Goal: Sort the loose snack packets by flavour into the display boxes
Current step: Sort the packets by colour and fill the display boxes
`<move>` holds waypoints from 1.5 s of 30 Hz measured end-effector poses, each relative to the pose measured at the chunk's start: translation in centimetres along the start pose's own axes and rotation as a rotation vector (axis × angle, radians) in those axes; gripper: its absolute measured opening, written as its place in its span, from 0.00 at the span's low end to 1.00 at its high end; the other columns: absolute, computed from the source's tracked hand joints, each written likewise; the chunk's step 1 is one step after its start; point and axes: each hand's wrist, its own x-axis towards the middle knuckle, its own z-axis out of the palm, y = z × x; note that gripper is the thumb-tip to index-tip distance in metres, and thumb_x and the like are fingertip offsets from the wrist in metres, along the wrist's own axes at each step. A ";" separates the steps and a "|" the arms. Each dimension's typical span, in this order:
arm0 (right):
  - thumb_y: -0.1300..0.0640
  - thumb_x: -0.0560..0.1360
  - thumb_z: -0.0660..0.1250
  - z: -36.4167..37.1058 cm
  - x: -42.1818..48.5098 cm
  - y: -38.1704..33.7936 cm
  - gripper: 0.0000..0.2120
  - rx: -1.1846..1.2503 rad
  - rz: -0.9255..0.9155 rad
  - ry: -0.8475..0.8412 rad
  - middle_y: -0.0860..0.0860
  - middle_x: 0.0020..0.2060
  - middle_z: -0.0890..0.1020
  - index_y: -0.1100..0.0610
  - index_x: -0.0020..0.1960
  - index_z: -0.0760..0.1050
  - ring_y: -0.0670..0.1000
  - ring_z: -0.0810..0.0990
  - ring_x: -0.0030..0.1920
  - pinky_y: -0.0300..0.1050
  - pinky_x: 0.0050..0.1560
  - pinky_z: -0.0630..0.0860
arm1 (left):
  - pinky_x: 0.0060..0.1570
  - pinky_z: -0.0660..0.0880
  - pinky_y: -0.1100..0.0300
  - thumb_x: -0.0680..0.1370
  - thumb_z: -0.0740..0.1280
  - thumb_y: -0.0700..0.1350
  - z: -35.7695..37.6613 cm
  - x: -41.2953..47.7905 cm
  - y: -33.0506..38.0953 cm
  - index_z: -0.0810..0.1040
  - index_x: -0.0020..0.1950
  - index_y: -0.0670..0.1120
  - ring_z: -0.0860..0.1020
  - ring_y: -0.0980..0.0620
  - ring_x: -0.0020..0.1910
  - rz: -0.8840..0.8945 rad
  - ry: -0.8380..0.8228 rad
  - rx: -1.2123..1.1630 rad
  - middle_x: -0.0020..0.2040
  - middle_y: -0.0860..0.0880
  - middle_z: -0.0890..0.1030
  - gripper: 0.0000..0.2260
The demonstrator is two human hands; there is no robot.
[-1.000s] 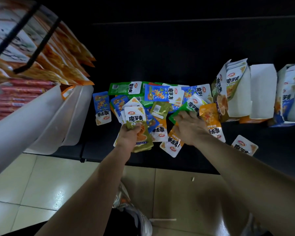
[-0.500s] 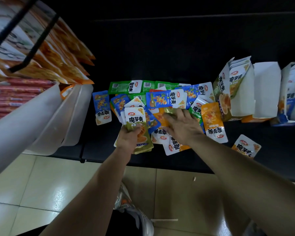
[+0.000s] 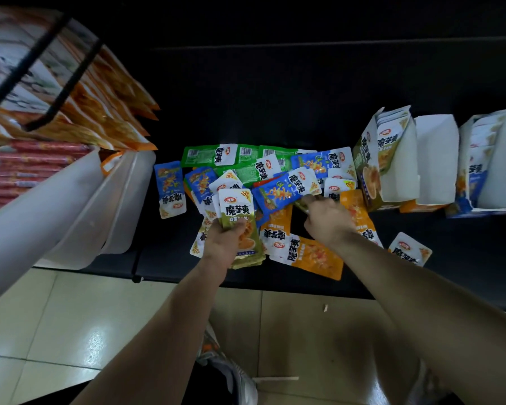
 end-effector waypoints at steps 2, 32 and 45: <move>0.63 0.77 0.62 -1.0 0.4 0.4 0.20 0.047 0.057 0.046 0.57 0.48 0.83 0.52 0.67 0.74 0.60 0.83 0.47 0.47 0.43 0.80 | 0.27 0.76 0.66 0.80 0.69 0.47 0.2 -0.1 0.2 0.73 0.58 0.48 0.81 0.58 0.28 -0.003 -0.005 0.008 0.44 0.50 0.81 0.09; 0.43 0.52 0.87 -5.9 -6.3 -0.3 0.55 1.349 0.242 -0.263 0.48 0.70 0.74 0.48 0.74 0.67 0.55 0.74 0.69 0.63 0.69 0.70 | 0.72 0.66 0.46 0.69 0.76 0.59 4.3 -9.9 6.1 0.63 0.77 0.48 0.71 0.50 0.69 0.136 -0.166 -0.058 0.66 0.53 0.74 0.41; 0.64 0.73 0.75 -21.7 -23.5 -1.7 0.16 1.381 0.044 -0.057 0.52 0.51 0.87 0.57 0.60 0.79 0.53 0.86 0.53 0.54 0.59 0.80 | 0.64 0.74 0.41 0.74 0.75 0.54 0.3 -25.1 11.2 0.76 0.64 0.52 0.81 0.47 0.60 0.362 -0.450 -0.121 0.58 0.52 0.84 0.21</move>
